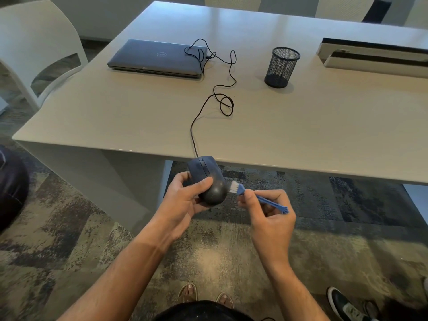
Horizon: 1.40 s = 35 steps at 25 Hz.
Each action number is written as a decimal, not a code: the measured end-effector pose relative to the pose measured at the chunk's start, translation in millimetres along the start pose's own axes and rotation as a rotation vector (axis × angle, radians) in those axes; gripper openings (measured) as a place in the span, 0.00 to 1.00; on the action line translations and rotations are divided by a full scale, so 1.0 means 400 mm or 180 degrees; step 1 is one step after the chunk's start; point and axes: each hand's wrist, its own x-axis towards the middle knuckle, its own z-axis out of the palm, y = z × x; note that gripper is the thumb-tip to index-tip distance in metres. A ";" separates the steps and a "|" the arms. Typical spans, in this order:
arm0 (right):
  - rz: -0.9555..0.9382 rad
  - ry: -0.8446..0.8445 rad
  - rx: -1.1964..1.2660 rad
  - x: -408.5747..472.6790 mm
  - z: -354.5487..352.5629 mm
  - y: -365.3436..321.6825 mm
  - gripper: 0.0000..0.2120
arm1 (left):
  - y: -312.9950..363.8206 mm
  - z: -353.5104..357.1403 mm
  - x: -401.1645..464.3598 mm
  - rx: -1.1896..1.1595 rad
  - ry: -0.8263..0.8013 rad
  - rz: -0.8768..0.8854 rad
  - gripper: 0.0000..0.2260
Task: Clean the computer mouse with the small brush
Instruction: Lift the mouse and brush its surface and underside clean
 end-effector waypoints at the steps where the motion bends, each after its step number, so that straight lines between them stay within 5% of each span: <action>1: 0.0026 -0.0005 0.0032 0.008 -0.010 -0.005 0.05 | -0.003 -0.004 0.000 0.0048 -0.0031 -0.0002 0.28; 6: 0.0206 -0.1158 0.0116 -0.006 0.002 -0.030 0.03 | -0.015 -0.007 -0.004 0.0393 -0.0156 0.0087 0.27; 14: 0.0047 -0.0572 -0.0703 0.083 -0.034 -0.042 0.04 | -0.024 -0.020 -0.012 0.0686 -0.0337 0.0186 0.25; 19: -0.0067 -0.1675 -0.0732 0.057 -0.032 -0.050 0.07 | -0.036 -0.015 -0.010 0.0733 -0.0395 0.0239 0.23; 25: -0.0264 -0.1225 -0.0984 0.110 -0.010 -0.060 0.05 | -0.040 -0.016 -0.023 0.0862 -0.0662 0.0234 0.23; 32: 0.0497 -0.0603 -0.0486 0.207 -0.038 -0.043 0.08 | -0.058 -0.033 -0.057 0.0990 -0.0908 -0.0020 0.25; 35: 0.0806 -0.0789 -0.0225 0.260 -0.034 -0.057 0.13 | -0.060 -0.038 -0.063 0.1088 -0.0894 -0.0026 0.26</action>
